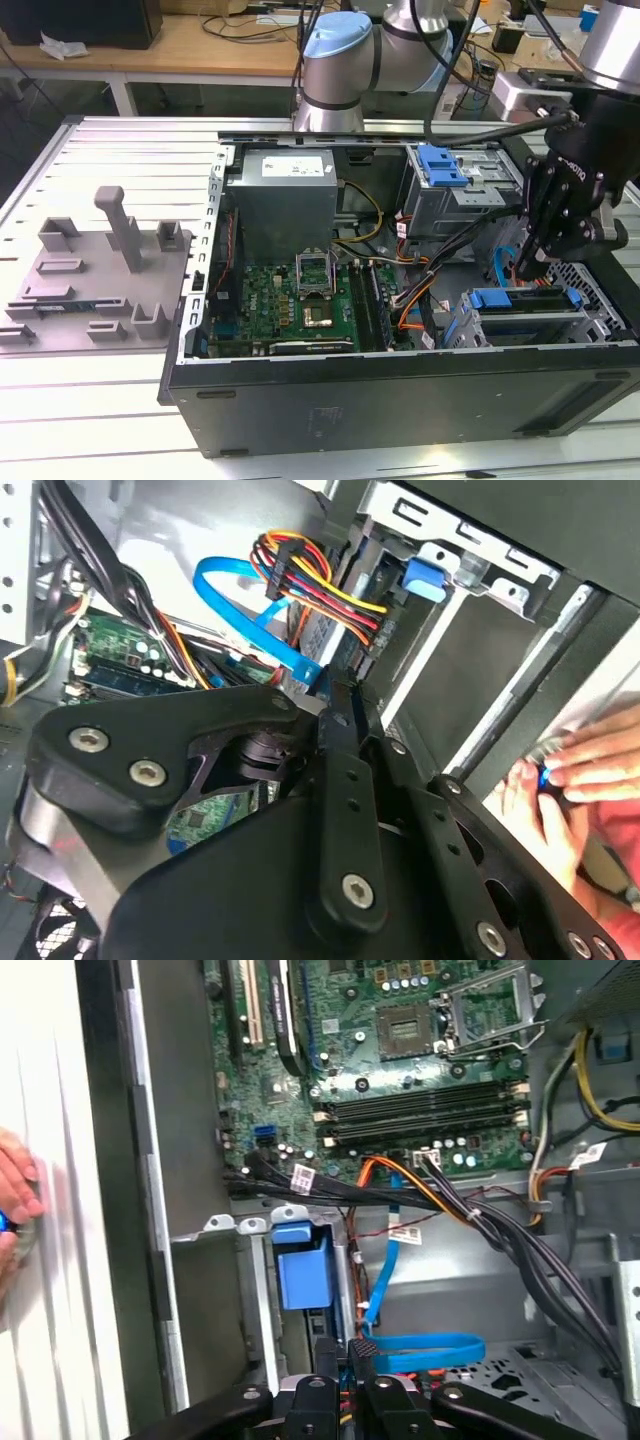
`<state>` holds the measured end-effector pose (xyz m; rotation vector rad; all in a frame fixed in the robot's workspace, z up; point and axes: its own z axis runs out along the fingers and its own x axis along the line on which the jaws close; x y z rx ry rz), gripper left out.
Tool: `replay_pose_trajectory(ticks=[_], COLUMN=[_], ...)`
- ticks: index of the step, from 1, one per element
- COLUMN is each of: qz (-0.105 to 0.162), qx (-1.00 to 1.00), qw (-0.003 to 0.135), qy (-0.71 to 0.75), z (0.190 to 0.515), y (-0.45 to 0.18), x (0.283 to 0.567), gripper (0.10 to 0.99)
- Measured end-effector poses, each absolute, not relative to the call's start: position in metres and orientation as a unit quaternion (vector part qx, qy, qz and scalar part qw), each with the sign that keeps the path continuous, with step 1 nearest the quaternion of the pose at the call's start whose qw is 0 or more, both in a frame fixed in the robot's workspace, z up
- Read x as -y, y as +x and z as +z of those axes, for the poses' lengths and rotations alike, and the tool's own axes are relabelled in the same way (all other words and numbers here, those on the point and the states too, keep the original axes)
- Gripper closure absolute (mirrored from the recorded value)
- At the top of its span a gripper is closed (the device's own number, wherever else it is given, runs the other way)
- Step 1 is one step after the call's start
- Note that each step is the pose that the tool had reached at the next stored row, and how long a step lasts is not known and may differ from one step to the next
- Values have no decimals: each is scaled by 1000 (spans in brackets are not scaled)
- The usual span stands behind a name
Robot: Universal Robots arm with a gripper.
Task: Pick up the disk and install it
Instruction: 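Insert the second disk wire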
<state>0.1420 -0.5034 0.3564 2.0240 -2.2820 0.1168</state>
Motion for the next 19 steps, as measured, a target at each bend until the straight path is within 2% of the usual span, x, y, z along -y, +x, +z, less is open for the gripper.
replay_pose_trajectory(ticks=[3,11,19], qz=[29,16,16], qx=[747,738,710], qw=[31,12,10], qy=[664,675,704], z=[356,353,352], y=[141,140,139], x=[508,516,519], gripper=[925,925,925])
